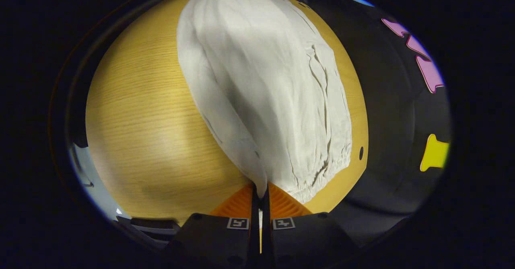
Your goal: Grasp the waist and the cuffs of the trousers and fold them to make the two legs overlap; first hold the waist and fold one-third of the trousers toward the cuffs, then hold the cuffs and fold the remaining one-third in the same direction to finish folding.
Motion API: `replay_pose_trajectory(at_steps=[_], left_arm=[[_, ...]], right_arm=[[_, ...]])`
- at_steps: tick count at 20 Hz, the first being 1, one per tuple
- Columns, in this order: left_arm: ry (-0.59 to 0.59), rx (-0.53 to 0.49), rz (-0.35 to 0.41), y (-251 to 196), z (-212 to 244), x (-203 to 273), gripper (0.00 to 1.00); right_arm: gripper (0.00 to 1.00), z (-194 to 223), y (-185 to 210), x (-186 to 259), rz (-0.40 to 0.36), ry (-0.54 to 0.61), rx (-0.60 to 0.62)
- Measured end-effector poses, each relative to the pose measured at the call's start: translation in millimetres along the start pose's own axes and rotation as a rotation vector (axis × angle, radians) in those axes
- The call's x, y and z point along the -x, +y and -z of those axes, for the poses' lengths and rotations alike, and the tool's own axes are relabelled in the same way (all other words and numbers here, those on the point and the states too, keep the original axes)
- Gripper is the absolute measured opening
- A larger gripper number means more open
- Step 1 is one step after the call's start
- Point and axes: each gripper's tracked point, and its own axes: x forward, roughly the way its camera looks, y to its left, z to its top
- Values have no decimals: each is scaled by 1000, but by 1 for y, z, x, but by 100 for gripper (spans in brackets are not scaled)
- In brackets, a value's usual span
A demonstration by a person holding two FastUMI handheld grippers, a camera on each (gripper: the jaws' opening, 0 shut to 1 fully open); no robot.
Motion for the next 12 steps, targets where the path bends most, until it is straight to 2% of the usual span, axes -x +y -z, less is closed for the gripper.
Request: replay_pose_trajectory(at_steps=[3,5,8,12], left_arm=[[30,-53,-17,1,-1,3,6],[1,-47,-31,1,-6,6,6],[-39,87,-53,12,-8,17,6],[-93,303,-100,47,-19,36,6]], right_arm=[[6,-3,0,4,17,9,-9],[6,-4,-9,11,51,-2,-62],[6,-9,-25,25,104,-29,-160],[6,-20,-55,39,174,-58,-272]])
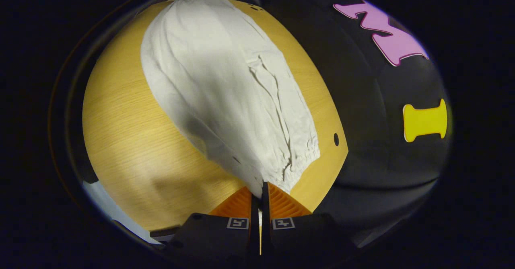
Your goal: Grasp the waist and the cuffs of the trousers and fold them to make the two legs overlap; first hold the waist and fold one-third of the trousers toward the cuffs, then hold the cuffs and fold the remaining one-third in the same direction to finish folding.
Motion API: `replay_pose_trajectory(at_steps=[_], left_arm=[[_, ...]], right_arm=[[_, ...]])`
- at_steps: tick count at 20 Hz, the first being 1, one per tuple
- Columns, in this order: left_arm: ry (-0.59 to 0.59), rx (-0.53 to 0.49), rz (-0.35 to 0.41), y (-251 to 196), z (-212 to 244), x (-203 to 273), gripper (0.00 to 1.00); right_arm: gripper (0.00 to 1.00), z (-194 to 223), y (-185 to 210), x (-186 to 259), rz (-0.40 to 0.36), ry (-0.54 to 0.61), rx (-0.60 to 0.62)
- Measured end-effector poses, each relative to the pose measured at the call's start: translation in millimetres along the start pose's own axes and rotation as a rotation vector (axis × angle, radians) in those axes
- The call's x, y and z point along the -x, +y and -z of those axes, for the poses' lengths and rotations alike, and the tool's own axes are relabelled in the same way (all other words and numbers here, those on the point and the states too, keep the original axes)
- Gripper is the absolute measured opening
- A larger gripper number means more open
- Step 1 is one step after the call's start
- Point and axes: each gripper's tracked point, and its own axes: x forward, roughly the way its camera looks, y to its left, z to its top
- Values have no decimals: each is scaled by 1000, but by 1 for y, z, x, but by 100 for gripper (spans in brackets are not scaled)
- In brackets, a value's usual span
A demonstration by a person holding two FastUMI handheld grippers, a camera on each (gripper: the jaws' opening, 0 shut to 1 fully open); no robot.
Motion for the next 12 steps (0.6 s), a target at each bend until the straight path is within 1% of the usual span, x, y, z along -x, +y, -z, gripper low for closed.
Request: replay_pose_trajectory(at_steps=[2,4,7,10,12], left_arm=[[-13,57,-15,13,-12,1,6],[-25,90,-11,21,-24,-3,6],[-43,163,-40,43,-40,-11,6],[-50,263,-53,59,-52,-24,5],[-28,296,-48,65,-56,-35,5]], right_arm=[[6,-11,-16,-2,29,-9,-67],[6,-20,-32,-2,56,-16,-122],[6,-32,-62,-7,113,-28,-192],[6,-38,-81,-19,110,-26,-305],[6,-44,-97,-32,115,-35,-379]])
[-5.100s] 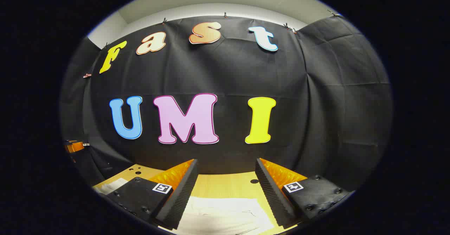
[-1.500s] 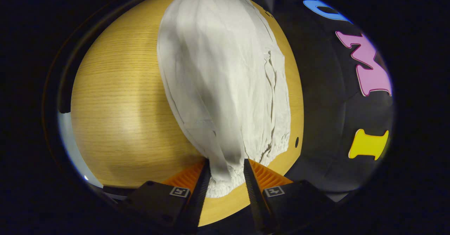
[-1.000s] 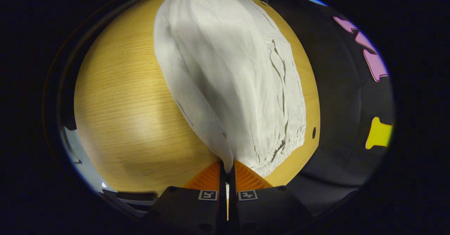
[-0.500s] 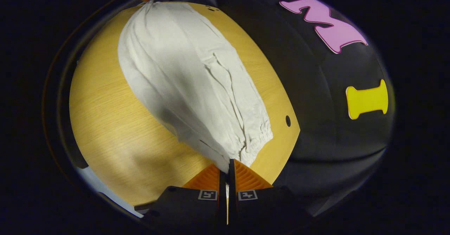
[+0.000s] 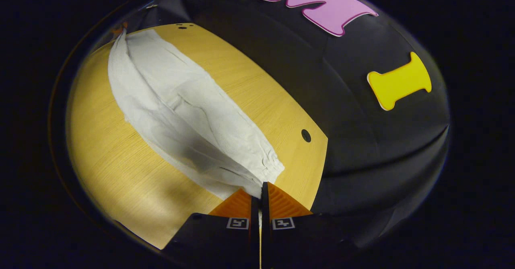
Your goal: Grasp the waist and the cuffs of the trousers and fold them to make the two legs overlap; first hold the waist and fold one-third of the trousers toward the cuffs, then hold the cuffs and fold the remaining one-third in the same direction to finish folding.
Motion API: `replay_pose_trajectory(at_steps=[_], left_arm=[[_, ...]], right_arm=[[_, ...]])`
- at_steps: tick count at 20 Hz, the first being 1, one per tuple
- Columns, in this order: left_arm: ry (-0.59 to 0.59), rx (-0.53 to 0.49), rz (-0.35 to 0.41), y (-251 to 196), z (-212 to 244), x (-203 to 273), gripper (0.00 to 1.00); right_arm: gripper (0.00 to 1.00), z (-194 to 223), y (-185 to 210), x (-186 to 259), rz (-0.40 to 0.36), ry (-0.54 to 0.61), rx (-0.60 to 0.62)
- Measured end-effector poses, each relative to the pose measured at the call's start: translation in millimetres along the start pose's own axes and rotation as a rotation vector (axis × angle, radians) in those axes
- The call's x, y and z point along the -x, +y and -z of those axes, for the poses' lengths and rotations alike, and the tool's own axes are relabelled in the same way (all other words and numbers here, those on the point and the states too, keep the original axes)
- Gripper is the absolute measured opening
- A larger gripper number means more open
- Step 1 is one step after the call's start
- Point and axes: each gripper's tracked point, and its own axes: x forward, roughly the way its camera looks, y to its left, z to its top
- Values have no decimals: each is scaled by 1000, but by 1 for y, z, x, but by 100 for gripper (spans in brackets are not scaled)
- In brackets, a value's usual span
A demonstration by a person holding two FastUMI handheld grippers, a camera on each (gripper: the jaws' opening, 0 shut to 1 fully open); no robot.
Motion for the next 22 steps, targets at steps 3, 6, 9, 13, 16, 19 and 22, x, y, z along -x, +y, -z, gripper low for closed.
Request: replay_pose_trajectory(at_steps=[3,6,9,13,16,19,22], left_arm=[[38,40,14,0,-3,-19,5],[79,124,21,3,-6,-34,10],[108,210,30,8,-11,-48,5],[178,253,43,5,-13,-66,5],[235,228,27,-1,-12,-80,6],[257,231,16,-2,-10,-87,6],[270,229,-10,-1,-8,-87,6]], right_arm=[[6,-15,-7,-26,-16,5,-96],[6,-17,-12,-53,-40,26,-153],[6,-12,-5,-82,-96,65,-222],[6,-10,-4,-115,-111,76,-277],[6,-7,2,-129,-121,93,-296],[7,-7,1,-135,-138,101,-351],[35,-13,3,-139,-169,99,-473]])
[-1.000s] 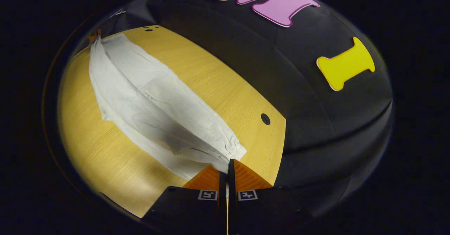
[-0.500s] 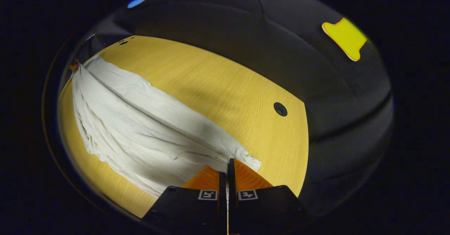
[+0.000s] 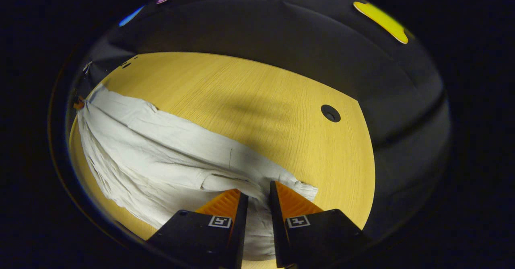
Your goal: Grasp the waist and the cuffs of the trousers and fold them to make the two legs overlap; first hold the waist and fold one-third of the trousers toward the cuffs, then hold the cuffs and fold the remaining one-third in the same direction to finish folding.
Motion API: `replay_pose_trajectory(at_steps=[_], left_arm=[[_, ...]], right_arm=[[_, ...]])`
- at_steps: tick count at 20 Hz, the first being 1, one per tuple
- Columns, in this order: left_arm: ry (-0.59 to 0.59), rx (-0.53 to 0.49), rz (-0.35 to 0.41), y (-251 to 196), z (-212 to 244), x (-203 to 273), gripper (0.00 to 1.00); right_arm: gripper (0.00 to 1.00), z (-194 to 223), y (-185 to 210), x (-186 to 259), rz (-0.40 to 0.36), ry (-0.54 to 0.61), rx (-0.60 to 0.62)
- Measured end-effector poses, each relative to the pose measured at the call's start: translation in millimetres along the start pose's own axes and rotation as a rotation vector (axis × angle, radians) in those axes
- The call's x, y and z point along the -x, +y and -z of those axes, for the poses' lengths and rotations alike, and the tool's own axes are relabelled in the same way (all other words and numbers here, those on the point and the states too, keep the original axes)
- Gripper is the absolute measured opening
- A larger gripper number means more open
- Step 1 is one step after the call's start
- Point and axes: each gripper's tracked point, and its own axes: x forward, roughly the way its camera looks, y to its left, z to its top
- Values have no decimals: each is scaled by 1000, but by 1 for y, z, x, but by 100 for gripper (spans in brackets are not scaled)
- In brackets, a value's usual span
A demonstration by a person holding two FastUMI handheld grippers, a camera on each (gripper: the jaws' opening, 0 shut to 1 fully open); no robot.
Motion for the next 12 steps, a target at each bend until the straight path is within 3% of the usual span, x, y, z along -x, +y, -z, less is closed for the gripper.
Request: replay_pose_trajectory(at_steps=[3,4,5,7,8,12], left_arm=[[18,-5,-42,6,2,0,18],[13,-1,-40,6,2,-1,39],[17,2,-39,8,3,0,44],[14,2,-63,14,4,3,53],[14,7,-60,14,5,4,67],[-48,32,-65,18,-1,21,91]], right_arm=[[45,-7,-3,8,-11,-27,-96],[49,-11,-9,13,10,-49,-106],[52,-14,-18,20,40,-72,-117],[92,-27,-22,41,29,-128,-190],[100,-34,-22,44,17,-156,-244],[98,-41,-28,67,-22,-231,-510]])
